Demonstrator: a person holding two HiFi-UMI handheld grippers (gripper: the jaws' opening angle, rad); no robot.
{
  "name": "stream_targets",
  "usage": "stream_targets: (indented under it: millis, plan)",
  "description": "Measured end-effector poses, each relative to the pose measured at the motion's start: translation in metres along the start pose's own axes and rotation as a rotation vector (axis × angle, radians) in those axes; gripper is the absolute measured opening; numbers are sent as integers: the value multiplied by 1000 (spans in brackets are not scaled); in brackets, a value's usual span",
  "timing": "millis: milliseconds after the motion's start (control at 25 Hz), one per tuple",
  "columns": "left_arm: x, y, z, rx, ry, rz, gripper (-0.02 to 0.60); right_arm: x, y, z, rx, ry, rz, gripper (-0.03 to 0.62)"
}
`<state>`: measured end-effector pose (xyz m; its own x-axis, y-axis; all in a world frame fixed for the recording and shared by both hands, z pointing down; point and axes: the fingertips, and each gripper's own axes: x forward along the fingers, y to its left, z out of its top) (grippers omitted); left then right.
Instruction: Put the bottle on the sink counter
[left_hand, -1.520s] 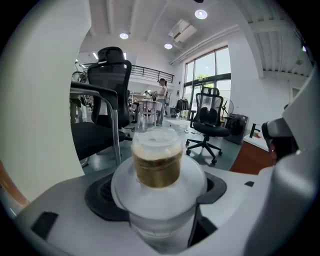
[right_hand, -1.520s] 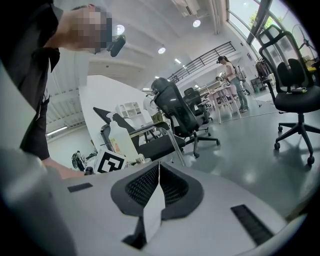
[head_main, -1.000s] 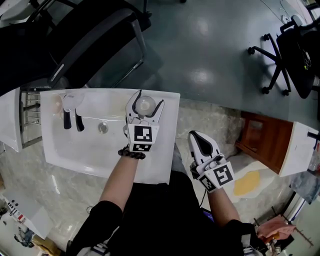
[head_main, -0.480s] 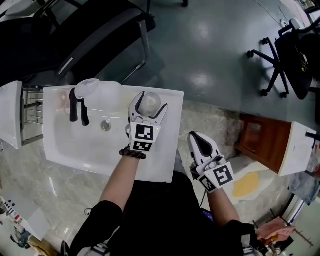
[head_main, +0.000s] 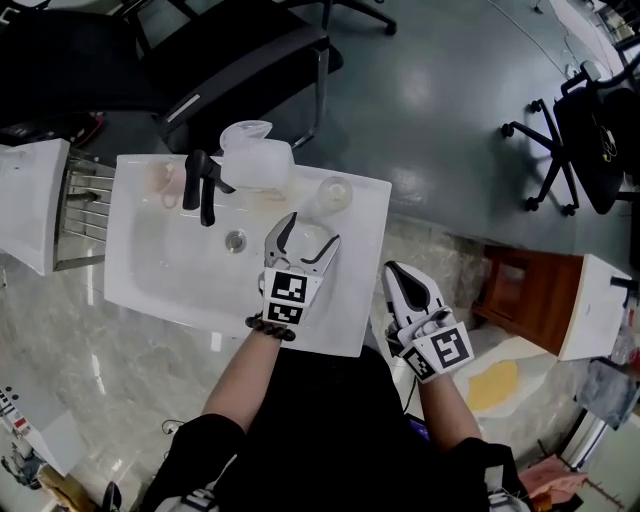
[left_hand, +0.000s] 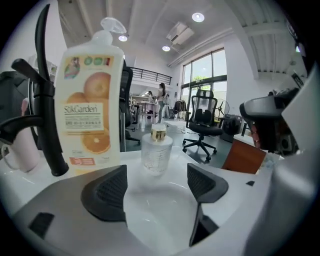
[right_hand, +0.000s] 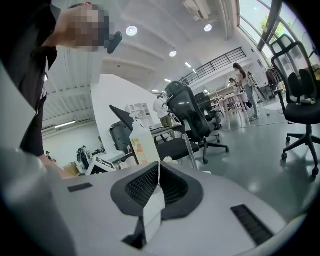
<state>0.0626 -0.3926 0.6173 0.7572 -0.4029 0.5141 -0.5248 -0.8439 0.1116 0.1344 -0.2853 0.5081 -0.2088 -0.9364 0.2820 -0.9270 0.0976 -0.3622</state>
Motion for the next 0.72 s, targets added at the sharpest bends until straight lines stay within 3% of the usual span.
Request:
stream_targets:
  millis: [160,400,520,720]
  plan:
    - [-29,10,13,-37,-60,2,378,11,8,17,-53,-39,26,31]
    - [-100,35,46,-108,-214,92,183,22,31,50,-113,-87,93,31]
    - [-135,46,59,-137,-281,158,120,26,47,66,-131,-115,149,31]
    - [-181,51,71,-163,-353,269,100,26,66,81,-178,-136,260,31]
